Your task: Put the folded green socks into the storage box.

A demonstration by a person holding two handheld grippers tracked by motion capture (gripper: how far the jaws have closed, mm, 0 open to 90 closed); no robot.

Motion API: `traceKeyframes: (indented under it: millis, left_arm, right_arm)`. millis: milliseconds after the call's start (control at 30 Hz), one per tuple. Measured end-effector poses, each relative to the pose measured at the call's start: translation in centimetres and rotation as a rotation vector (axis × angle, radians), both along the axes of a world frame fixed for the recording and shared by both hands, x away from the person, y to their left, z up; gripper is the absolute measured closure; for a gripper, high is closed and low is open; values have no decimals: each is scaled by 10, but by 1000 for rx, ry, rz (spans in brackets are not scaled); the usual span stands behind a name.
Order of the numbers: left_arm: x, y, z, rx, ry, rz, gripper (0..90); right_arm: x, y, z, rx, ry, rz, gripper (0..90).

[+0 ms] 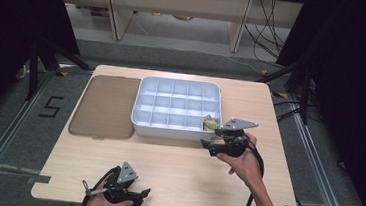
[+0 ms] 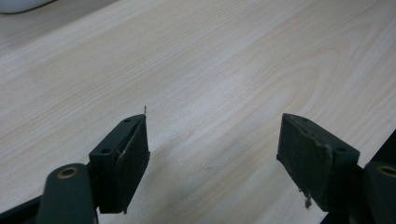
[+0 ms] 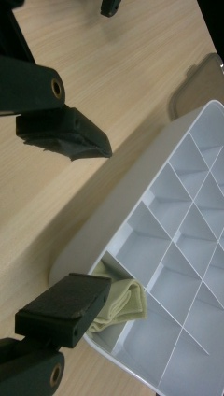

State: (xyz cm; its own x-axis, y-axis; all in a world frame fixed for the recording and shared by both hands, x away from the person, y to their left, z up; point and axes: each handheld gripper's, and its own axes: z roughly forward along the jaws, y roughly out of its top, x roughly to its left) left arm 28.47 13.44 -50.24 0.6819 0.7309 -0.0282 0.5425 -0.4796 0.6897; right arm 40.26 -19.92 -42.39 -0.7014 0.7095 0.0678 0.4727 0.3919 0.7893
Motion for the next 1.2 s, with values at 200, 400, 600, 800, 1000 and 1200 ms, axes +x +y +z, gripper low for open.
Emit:
traceKeyframes:
  millis: [200, 400, 600, 800, 1000, 1200]
  left_arm:
    - [-1, -2, 0, -15, 12, 8, 240]
    - [-1, -1, 1, -1, 2, -2, 240]
    - [-2, -2, 1, -7, 11, 4, 240]
    - [-1, -1, 1, 0, 0, -9, 240]
    - [-2, -2, 0, -8, 8, 1, 239]
    - [-1, -2, 1, 9, 1, -10, 238]
  right_arm:
    - [-5, -1, -1, -7, -1, 17, 313]
    - [-12, -2, -5, -8, 8, 31, 293]
    - [-20, -5, -9, 5, 14, 42, 274]
    - [-27, -8, -15, -3, 32, 35, 261]
    - [-35, -13, -21, 13, 57, 27, 257]
    - [-43, -14, -27, 14, 43, 39, 257]
